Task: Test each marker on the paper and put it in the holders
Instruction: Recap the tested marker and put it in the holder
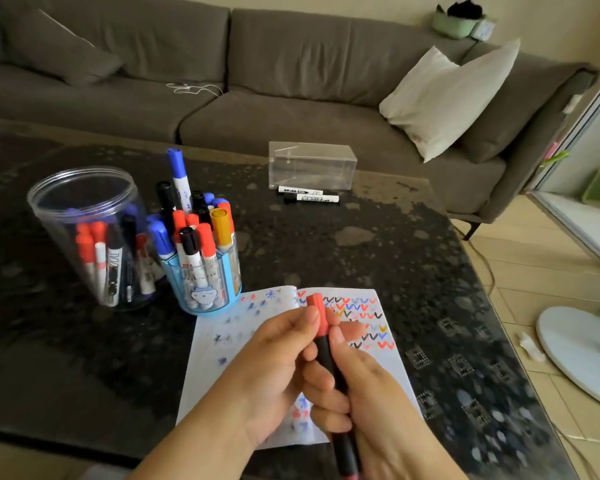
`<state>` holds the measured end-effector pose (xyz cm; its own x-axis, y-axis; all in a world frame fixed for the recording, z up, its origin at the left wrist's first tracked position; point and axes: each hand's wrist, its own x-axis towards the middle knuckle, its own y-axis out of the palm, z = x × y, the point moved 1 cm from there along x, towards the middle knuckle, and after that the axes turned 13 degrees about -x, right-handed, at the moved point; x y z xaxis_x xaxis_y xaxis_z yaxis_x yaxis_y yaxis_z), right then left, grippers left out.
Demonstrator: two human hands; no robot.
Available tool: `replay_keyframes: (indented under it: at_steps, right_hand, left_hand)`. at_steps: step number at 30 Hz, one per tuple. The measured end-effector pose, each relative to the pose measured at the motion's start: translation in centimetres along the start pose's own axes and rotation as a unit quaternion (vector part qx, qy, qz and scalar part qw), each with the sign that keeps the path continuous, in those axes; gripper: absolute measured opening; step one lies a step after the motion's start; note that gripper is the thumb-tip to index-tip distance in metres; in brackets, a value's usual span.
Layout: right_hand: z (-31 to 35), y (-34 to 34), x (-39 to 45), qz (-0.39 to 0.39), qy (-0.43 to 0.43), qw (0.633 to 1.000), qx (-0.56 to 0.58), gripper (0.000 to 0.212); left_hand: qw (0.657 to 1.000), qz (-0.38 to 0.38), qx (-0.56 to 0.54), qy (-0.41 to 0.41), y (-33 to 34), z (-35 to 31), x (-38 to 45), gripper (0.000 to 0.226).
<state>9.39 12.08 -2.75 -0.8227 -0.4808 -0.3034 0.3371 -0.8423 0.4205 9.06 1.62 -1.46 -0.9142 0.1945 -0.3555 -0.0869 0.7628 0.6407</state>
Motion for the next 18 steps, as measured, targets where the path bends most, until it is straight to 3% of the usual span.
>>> replay_keyframes:
  at_steps: [3,6,10,14,16,18]
  right_hand:
    - [-1.5,-0.2,0.4,-0.084,-0.04,0.973,-0.212,0.029]
    - [-4.2,-0.4,0.1,-0.145,-0.084,0.879,-0.447,0.027]
    - [-4.6,-1.3,-0.5,-0.205,-0.07,0.885,-0.412,0.025]
    - [-2.7,-2.6,-0.8,-0.189,-0.078,0.924,-0.322,0.03]
    - [-1.7,-3.1,-0.9,-0.18,-0.088,0.938,-0.282,0.033]
    - [-0.8,-3.3,-0.9,-0.176,-0.09,0.947,-0.252,0.024]
  left_hand:
    - [0.998,-0.052,-0.009,0.046,-0.7,-0.1,0.7,0.025]
    - [0.989,-0.103,-0.012,0.104,-1.7,-0.9,1.4,0.033]
    - [0.977,-0.145,0.062,0.144,-2.4,-0.9,1.4,0.035]
    - [0.946,-0.221,0.187,0.147,-3.2,-0.8,1.4,0.014]
    - [0.932,-0.234,0.241,0.136,-3.2,-1.0,1.2,0.011]
    - [0.927,-0.224,0.266,0.142,-3.3,-1.1,1.1,0.013]
